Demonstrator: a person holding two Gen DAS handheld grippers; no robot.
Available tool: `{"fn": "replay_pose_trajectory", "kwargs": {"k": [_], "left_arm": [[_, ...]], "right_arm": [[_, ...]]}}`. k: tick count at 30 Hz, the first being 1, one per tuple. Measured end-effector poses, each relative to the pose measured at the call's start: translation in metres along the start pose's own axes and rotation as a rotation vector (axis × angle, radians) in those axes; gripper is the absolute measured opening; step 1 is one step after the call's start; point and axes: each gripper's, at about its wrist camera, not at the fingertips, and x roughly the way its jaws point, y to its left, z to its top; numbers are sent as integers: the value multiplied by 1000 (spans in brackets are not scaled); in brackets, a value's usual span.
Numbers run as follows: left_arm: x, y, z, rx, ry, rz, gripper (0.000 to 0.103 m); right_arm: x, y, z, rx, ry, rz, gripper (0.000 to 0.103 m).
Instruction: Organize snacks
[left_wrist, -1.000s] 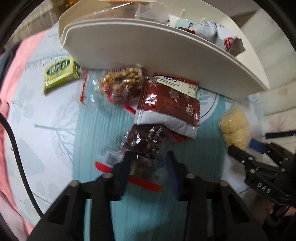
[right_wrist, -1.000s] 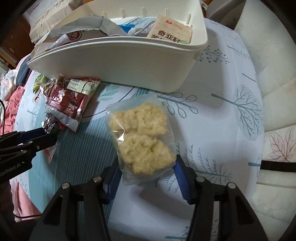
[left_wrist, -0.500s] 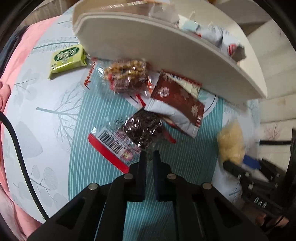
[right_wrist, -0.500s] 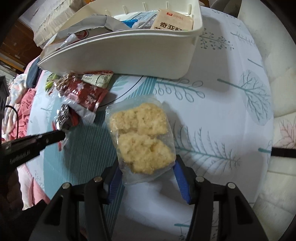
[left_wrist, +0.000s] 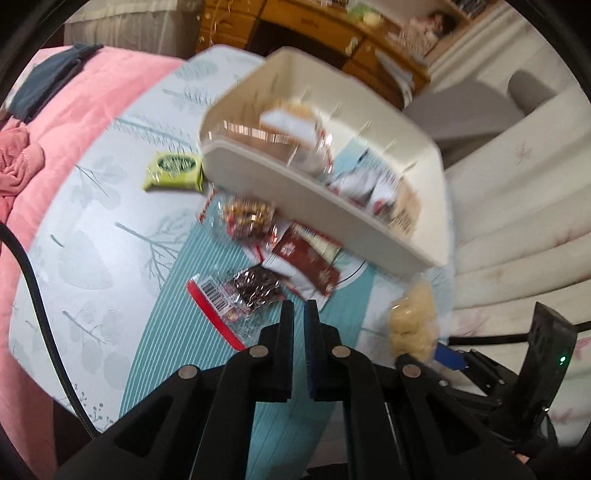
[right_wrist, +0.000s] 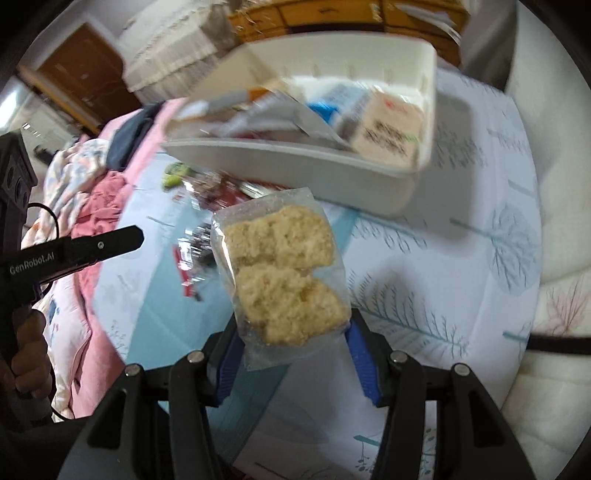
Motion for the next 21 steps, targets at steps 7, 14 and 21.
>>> {"fn": "replay_pose_trajectory", "kwargs": {"k": [7, 14, 21], "left_arm": [[-56, -10, 6, -25, -117, -34, 3], [-95, -21, 21, -17, -200, -61, 3], [-76, -21, 27, 24, -134, 7, 5]], "right_arm": [[-39, 29, 15, -133, -77, 56, 54], [-70, 48, 37, -178, -170, 93, 54], [-85, 43, 59, -138, -237, 78, 54]]}}
